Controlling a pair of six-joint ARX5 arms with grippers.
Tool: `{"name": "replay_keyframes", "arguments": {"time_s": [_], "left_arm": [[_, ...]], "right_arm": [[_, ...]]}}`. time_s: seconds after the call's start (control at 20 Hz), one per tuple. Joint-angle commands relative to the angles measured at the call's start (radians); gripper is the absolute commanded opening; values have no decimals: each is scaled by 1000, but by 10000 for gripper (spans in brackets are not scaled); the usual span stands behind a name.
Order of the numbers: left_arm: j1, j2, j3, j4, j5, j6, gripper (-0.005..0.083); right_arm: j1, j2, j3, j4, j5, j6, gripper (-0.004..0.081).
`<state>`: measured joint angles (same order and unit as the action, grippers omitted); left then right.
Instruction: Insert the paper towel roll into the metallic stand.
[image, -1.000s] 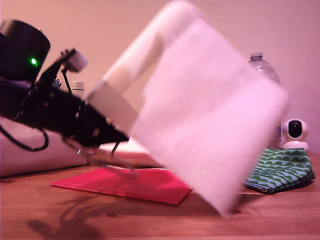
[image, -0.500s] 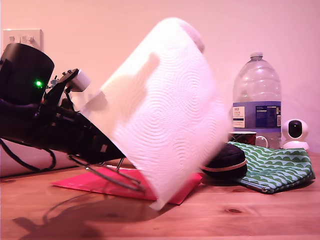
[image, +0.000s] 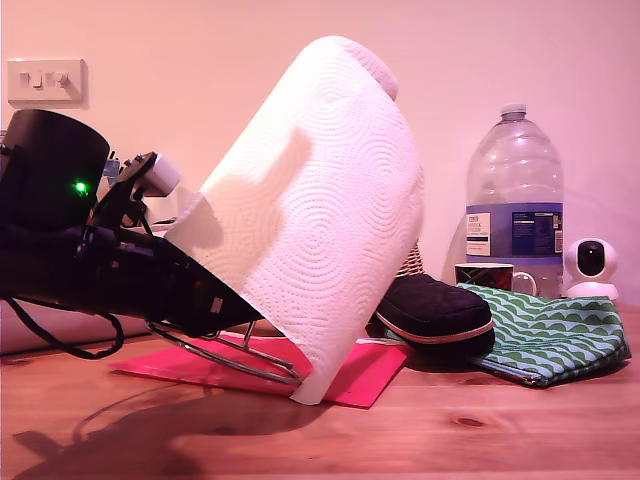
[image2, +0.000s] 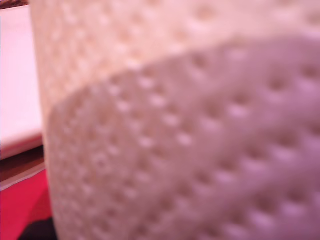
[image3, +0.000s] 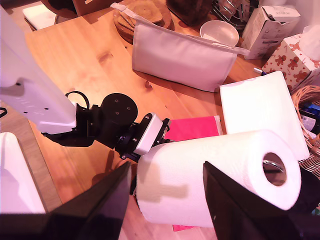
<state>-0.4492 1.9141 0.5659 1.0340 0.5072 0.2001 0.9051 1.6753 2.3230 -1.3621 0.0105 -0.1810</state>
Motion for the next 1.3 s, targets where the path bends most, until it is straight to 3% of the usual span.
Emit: {"name": "replay_keyframes", "arguments": {"time_s": [0.0,0.6,0.75,0.9,1.25], "left_arm": [[-2,57,-10,-24,-2,-2,-24],[-3,57,-10,-57,-2,-2,-24],[-3,57,-10,-61,-2,-1,-24],[-3,57,-10,-66,-2,-1,-24],[-3,57,-10,-92,-2,2,-24]], "right_arm": [[9,-12,9,10,0,2,405],[8,17,-2,6,1,29,405],[-34,75,-11,6,3,23,386],[-85,137,-11,9,2,16,282],[-164,214,-11,35,9,37,277]]}}
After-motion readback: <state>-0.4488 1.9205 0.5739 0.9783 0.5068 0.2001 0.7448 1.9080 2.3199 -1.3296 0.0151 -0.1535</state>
